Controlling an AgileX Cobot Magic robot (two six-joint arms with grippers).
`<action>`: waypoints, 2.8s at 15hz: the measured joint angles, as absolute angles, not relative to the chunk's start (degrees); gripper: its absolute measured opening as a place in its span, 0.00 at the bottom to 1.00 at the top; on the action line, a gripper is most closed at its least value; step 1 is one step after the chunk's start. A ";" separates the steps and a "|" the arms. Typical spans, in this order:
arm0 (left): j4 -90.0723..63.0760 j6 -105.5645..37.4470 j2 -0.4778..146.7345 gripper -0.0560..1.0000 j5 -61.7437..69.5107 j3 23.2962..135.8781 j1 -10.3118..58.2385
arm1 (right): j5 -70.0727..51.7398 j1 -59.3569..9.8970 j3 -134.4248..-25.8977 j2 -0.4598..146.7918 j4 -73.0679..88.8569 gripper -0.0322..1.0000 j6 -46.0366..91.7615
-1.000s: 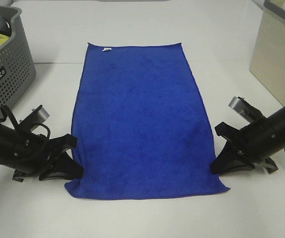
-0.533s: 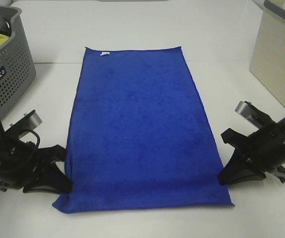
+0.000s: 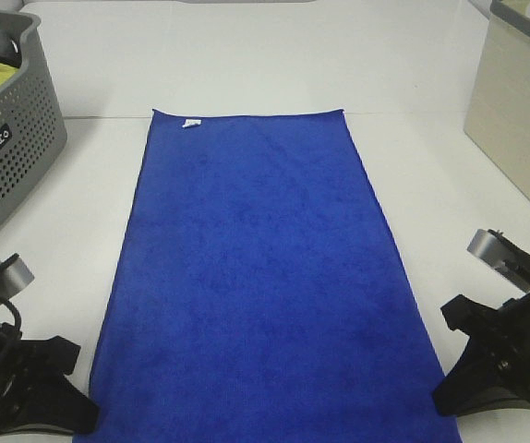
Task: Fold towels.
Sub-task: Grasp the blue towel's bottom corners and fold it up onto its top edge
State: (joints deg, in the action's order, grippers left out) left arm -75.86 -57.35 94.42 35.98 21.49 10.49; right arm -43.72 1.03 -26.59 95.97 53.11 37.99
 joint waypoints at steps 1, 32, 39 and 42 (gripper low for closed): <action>-76.15 -57.35 93.97 0.05 36.90 21.49 10.49 | -43.37 1.03 -26.47 95.00 53.00 0.05 37.93; -56.84 -47.78 142.44 0.05 14.73 110.07 7.62 | -41.37 -3.27 -137.28 154.13 41.83 0.05 29.39; -56.89 -48.41 144.90 0.21 10.66 111.44 9.28 | -38.62 -3.67 -137.28 154.13 40.74 0.11 29.45; -56.89 -48.41 144.90 0.56 10.37 111.55 9.34 | -41.14 -3.61 -137.28 154.13 40.68 0.44 29.45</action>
